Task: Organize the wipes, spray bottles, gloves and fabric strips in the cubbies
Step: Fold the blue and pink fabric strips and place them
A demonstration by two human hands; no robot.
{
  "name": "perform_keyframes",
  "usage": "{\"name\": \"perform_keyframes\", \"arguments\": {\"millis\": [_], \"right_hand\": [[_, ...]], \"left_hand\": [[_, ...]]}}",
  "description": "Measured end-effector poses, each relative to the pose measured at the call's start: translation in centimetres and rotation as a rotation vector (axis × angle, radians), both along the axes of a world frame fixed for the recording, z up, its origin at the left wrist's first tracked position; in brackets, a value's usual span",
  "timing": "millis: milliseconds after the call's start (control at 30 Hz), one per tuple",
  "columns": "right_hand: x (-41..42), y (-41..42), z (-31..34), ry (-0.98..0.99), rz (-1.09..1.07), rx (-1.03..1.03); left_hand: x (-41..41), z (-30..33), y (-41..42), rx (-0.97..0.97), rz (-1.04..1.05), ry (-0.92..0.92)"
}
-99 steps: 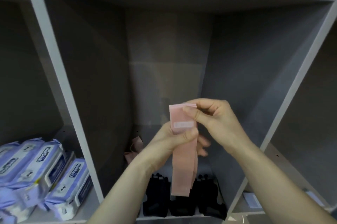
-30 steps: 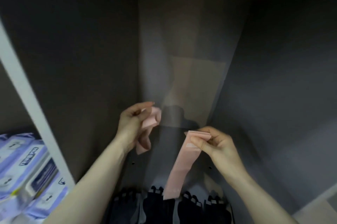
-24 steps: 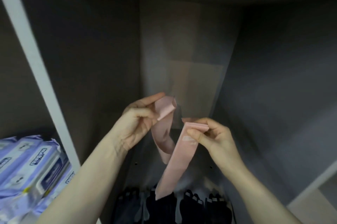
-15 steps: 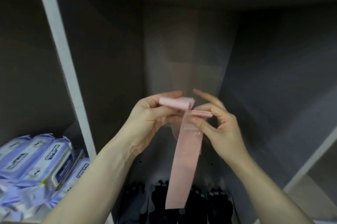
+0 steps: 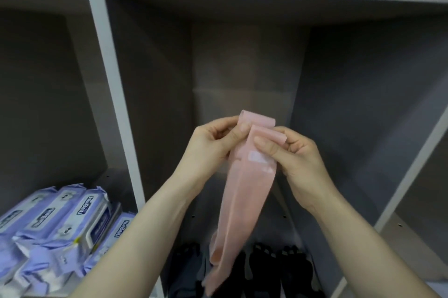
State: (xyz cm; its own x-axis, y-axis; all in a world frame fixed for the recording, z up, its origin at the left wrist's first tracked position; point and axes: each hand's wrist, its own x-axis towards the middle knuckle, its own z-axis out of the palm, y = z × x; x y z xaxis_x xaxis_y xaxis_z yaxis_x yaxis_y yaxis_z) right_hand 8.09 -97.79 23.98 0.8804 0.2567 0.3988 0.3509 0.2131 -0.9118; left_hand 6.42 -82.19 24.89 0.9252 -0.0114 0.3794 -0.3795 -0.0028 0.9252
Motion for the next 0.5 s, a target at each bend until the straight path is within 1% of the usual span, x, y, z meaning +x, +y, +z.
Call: {"name": "perform_keyframes", "arguments": {"millis": [100,133,233,300,500], "right_hand": [[-0.2,-0.2,0.7,0.021,-0.063,0.034],[-0.3,-0.4,1.0,0.015,-0.067,0.053],[-0.4,-1.0,2.1,-0.03,-0.043,0.091],[-0.2,-1.6,2.9,-0.052,-0.021,0.145],[1.3,-4.3,3.7,-0.015,-0.103,0.318]], "left_hand": [[-0.1,-2.1,1.0,0.055,0.02,0.027],[-0.2,-3.1,1.4,0.066,-0.02,0.038],[0.0,-6.1,1.4,0.057,-0.244,0.131],[0.2,-7.8,1.1,0.013,-0.305,0.199],[0.6,-9.4,1.0,-0.055,-0.152,0.251]]}}
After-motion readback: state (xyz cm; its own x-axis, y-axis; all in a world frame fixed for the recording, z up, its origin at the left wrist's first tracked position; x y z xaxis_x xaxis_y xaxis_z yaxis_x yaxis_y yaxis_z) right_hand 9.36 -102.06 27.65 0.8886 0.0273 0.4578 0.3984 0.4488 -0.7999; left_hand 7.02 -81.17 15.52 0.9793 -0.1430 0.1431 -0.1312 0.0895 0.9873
